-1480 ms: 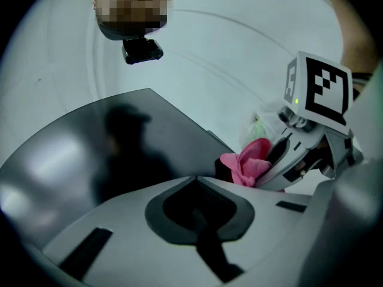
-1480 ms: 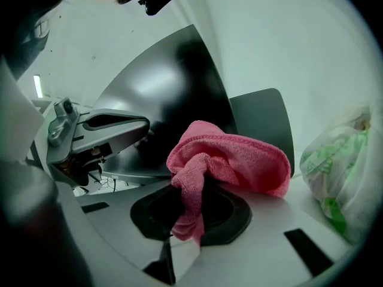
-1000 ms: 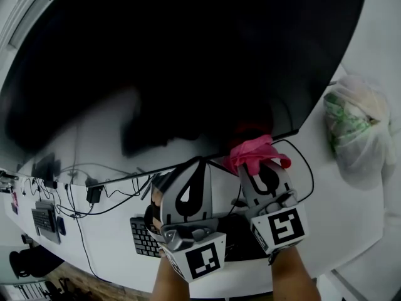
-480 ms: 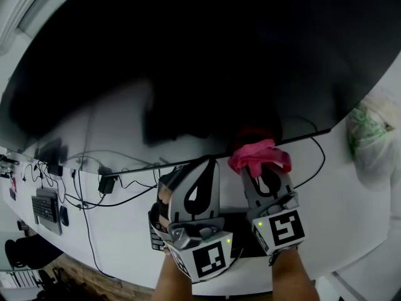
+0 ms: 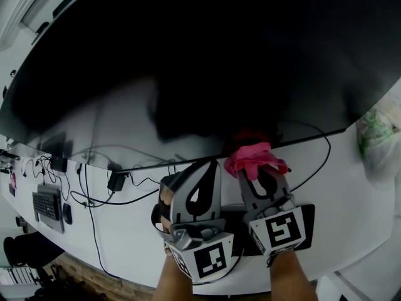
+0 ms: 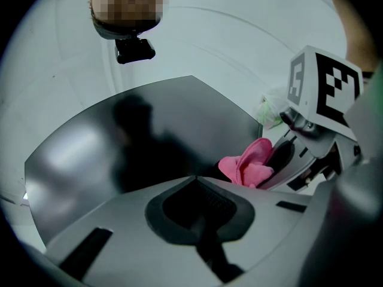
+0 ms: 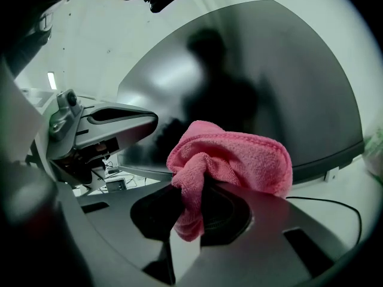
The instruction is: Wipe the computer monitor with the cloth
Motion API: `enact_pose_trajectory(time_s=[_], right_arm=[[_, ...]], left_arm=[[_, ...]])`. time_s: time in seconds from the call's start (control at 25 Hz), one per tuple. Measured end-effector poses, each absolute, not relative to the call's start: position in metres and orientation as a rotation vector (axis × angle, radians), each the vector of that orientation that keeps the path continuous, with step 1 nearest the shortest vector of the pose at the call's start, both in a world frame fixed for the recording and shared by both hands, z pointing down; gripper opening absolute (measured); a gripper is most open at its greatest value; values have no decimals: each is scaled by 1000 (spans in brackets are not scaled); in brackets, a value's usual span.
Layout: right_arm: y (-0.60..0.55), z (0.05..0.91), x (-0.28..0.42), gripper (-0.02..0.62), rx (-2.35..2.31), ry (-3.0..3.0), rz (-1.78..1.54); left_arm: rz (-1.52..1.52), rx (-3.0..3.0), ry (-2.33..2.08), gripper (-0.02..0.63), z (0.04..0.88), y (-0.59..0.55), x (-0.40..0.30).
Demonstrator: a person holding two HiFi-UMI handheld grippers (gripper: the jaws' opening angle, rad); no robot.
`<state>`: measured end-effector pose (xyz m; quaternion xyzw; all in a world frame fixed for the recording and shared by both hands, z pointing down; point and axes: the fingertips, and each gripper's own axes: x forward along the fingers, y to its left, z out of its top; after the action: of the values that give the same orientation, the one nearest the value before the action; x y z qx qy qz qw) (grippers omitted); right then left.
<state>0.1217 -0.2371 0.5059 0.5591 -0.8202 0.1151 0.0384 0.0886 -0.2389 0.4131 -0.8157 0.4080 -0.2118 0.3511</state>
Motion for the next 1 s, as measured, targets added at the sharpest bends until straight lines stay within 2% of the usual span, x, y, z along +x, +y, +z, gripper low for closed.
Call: enact_pose_trajectory(time_s=[1.0], right_arm=[[-253, 502, 8, 63, 1563, -2590, 323]], left_arm=[[-600, -2062, 1161, 6, 416, -256, -20]])
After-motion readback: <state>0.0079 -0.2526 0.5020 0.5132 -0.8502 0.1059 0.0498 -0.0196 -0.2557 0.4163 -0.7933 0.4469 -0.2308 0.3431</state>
